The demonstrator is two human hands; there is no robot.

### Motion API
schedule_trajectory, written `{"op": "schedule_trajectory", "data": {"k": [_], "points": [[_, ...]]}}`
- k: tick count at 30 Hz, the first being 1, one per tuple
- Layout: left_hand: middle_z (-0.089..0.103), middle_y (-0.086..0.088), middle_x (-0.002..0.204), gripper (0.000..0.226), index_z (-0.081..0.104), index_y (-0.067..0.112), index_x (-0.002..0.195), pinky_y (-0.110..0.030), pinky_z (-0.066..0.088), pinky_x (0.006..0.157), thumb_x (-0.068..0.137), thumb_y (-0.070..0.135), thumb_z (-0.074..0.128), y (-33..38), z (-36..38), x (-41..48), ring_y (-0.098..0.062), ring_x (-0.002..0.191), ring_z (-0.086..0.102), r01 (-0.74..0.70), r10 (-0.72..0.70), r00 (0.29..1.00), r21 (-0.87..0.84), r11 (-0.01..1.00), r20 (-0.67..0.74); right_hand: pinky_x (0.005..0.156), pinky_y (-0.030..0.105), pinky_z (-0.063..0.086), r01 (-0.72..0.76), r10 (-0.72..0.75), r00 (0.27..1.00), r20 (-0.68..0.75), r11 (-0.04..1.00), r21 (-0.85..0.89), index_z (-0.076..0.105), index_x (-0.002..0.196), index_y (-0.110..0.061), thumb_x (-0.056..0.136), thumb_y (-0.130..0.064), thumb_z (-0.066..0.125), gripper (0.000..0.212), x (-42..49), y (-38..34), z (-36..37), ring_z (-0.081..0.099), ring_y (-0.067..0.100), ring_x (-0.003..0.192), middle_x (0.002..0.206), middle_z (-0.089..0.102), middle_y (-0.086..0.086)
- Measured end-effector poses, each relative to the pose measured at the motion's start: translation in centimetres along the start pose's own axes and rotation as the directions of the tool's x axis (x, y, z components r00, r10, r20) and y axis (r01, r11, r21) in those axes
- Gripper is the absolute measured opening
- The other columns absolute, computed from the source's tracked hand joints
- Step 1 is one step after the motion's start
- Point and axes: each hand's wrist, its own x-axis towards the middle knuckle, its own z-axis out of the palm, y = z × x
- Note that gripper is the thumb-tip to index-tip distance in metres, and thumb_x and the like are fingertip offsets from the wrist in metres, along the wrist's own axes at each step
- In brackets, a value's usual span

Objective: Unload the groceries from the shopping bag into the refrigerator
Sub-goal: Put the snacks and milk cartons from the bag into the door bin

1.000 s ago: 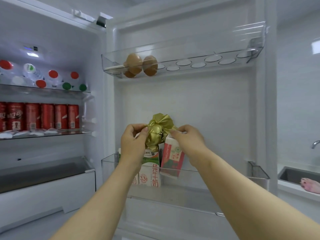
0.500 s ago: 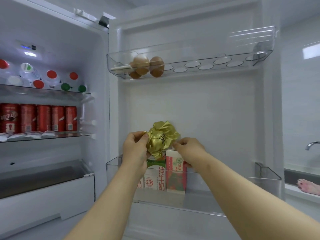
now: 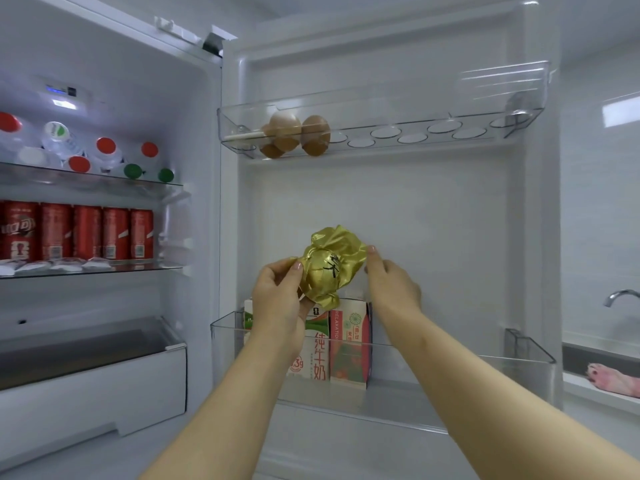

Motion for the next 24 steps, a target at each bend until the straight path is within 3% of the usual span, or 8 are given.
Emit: {"op": "schedule_trajectory", "data": {"k": [2, 5, 8, 11, 14, 16, 21, 24], "points": [[0.06, -0.01, 0.1, 0.01, 0.053, 0.012, 0.091, -0.034, 0.057, 0.068, 0.096, 0.005, 0.047, -0.3, 0.6, -0.5, -0.019, 0.082, 0.062, -0.008, 0.004, 0.997, 0.05, 0.999, 0.082, 0.083, 0.035, 0.047, 0.07, -0.07, 0.997, -0.008, 0.966, 0.25, 0.059, 0.097, -0.018, 0.094, -0.05, 0.041, 0.037, -0.6, -0.3, -0.2, 0.056, 0.02, 0.098, 0.096, 0.062, -0.001], [0.061, -0.006, 0.095, 0.011, 0.054, 0.012, 0.09, -0.032, 0.057, 0.075, 0.095, 0.005, 0.048, -0.4, 1.3, -0.9, -0.017, 0.083, 0.062, -0.075, 0.037, 0.968, 0.143, 0.987, 0.248, 0.057, 0.02, 0.043, 0.024, -0.057, 0.997, 0.049, 0.859, 0.512, 0.057, 0.091, -0.019, 0.093, -0.03, 0.054, 0.012, -1.1, -0.4, -1.4, 0.055, 0.007, 0.065, 0.082, 0.062, -0.002], [0.062, 0.007, 0.099, 0.011, 0.055, 0.023, 0.095, -0.023, 0.05, 0.087, 0.096, 0.014, 0.05, -0.3, 1.0, -0.1, -0.007, 0.094, 0.06, -0.358, 0.168, 0.893, 0.433, 0.827, 0.416, 0.04, 0.019, 0.038, 0.012, 0.001, 1.0, -0.02, 0.784, 0.62, 0.054, 0.081, -0.017, 0.096, -0.017, 0.05, 0.015, -0.7, 0.6, -3.5, 0.046, 0.007, 0.044, 0.066, 0.052, 0.002], [0.055, 0.014, 0.121, 0.022, 0.05, 0.029, 0.118, -0.02, 0.038, 0.095, 0.096, 0.027, 0.049, -0.9, 0.3, 1.1, -0.003, 0.113, 0.049, -0.604, 0.113, 0.779, 0.69, 0.398, 0.616, 0.043, 0.021, 0.046, 0.058, 0.032, 0.988, -0.149, 0.823, 0.564, 0.053, 0.085, -0.019, 0.097, -0.017, 0.048, 0.013, -0.1, 1.9, -5.2, 0.049, 0.006, 0.046, 0.073, 0.054, 0.003], [0.039, 0.01, 0.142, 0.048, 0.039, 0.036, 0.137, -0.042, 0.033, 0.107, 0.09, 0.031, 0.053, -2.2, 0.3, 2.0, -0.013, 0.129, 0.037, -0.639, -0.166, 0.754, 0.768, 0.042, 0.636, 0.068, 0.038, 0.053, 0.035, 0.027, 0.991, -0.128, 0.886, 0.462, 0.054, 0.087, -0.019, 0.096, -0.019, 0.048, 0.01, 0.3, 2.8, -5.5, 0.059, 0.02, 0.074, 0.09, 0.061, 0.008], [0.037, 0.008, 0.143, 0.045, 0.042, 0.036, 0.134, -0.045, 0.034, 0.105, 0.09, 0.033, 0.052, -2.2, 0.5, 2.2, -0.016, 0.126, 0.041, -0.59, -0.25, 0.786, 0.807, -0.025, 0.566, 0.078, 0.043, 0.052, 0.002, 0.024, 0.998, -0.063, 0.919, 0.395, 0.054, 0.086, -0.019, 0.095, -0.019, 0.048, 0.011, 0.2, 3.0, -5.2, 0.06, 0.025, 0.083, 0.091, 0.061, 0.007], [0.037, 0.005, 0.135, 0.036, 0.047, 0.036, 0.127, -0.047, 0.037, 0.102, 0.091, 0.034, 0.052, -2.2, 1.3, 2.1, -0.021, 0.115, 0.049, -0.54, -0.305, 0.812, 0.839, -0.066, 0.498, 0.066, 0.033, 0.045, -0.016, 0.025, 0.999, -0.048, 0.984, 0.176, 0.052, 0.081, -0.018, 0.092, -0.017, 0.048, 0.013, 0.7, 3.6, -5.5, 0.055, 0.022, 0.074, 0.079, 0.058, 0.002], [0.034, 0.007, 0.139, 0.035, 0.044, 0.037, 0.127, -0.05, 0.032, 0.104, 0.093, 0.034, 0.047, -2.3, 1.6, 1.9, -0.021, 0.116, 0.049, -0.521, -0.316, 0.824, 0.847, -0.101, 0.47, 0.067, 0.039, 0.05, -0.065, 0.066, 0.997, 0.038, 0.998, -0.026, 0.053, 0.079, -0.013, 0.089, -0.015, 0.048, 0.012, 1.1, 4.2, -6.0, 0.057, 0.026, 0.073, 0.077, 0.059, 0.006]]}}
